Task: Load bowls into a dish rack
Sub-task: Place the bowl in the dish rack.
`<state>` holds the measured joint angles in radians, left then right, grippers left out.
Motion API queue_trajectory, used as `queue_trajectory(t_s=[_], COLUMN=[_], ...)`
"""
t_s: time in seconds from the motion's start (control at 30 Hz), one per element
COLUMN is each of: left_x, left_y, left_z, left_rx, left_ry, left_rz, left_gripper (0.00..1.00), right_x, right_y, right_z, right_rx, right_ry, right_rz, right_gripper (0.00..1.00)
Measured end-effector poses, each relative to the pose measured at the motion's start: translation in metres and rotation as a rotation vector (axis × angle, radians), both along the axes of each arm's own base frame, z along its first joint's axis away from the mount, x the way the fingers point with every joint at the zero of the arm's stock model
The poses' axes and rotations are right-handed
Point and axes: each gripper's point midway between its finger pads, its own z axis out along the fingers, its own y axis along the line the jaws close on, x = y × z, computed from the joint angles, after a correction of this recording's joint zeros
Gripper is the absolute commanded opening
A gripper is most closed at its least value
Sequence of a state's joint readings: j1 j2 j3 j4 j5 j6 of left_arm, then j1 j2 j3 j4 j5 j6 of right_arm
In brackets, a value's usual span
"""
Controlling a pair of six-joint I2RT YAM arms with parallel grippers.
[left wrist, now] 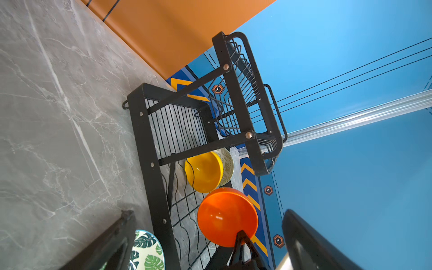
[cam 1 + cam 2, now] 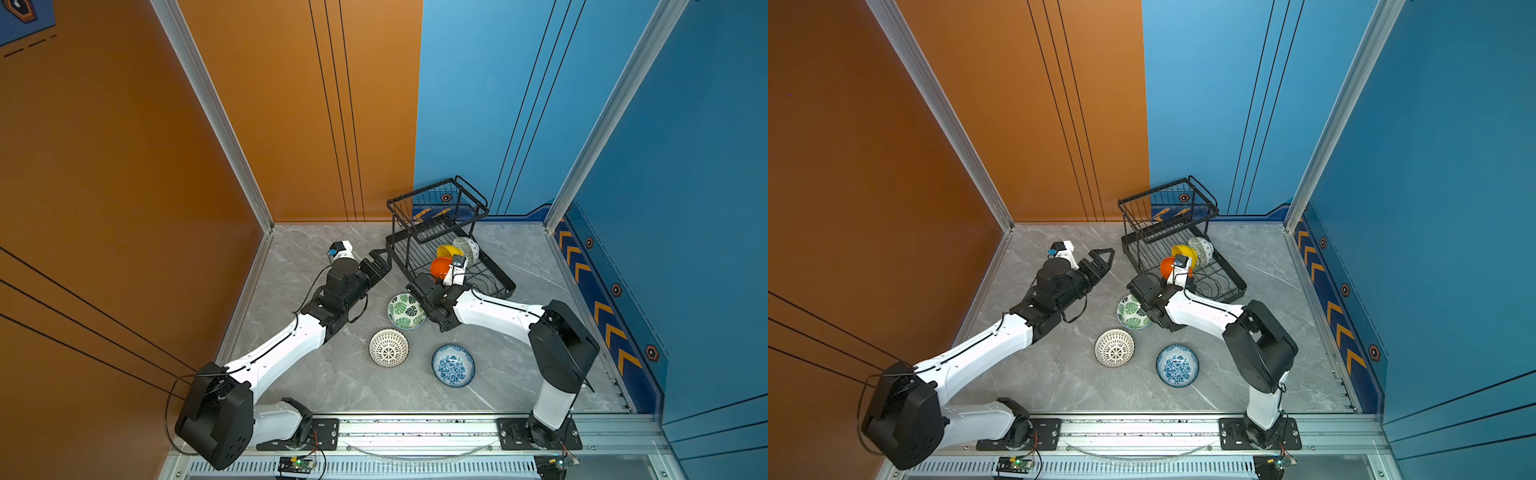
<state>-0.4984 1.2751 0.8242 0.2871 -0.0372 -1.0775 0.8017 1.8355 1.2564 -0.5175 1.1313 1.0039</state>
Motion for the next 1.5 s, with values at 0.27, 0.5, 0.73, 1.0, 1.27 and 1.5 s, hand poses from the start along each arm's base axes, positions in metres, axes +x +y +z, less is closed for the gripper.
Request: queue_trajectory(t_s=[0.27,0.5,0.73,1.0,1.27,1.5], left_x=[0.002,0.004,0.007,0.011,0.013,0.017], left_y=[0.006,0.009,0.014,0.017,0.016,0.015], left_z=[-0.005,-0.005,-0.009,-0.015,-0.025,-0.027], left_rx=[-0.002,-0.006,-0.007,-0.008,-0.001,0.001], left_ry=[0.016,0.019,0.03,0.047,0.07,0.079], left_rz=[-0.007,-0.007,-0.007,-0.01,-0.015,-0.018], left_gripper=[0.98,0.98,0.98,0.98,0.98,0.98], right_x=[0.004,0.014,0.034,0.032,0.04,0.056], right_y=[0.003,0.008,0.017,0.003,0.006,0.016], right_z=[-0.027,-0.029,-0.036,-0.048,-0.045,-0.045], right_rx=[-0.029,-0.028,-0.067,-0.12,-0.135,-0.176], right_ry=[0.041,0.038,0.037,0.069,0.082,0.094], right_rz=[-0.028,-0.054,-0.111,-0.149,-0.158,-0.166], right_gripper=[0.0,0.0,0.0,0.01,0.02,0.02])
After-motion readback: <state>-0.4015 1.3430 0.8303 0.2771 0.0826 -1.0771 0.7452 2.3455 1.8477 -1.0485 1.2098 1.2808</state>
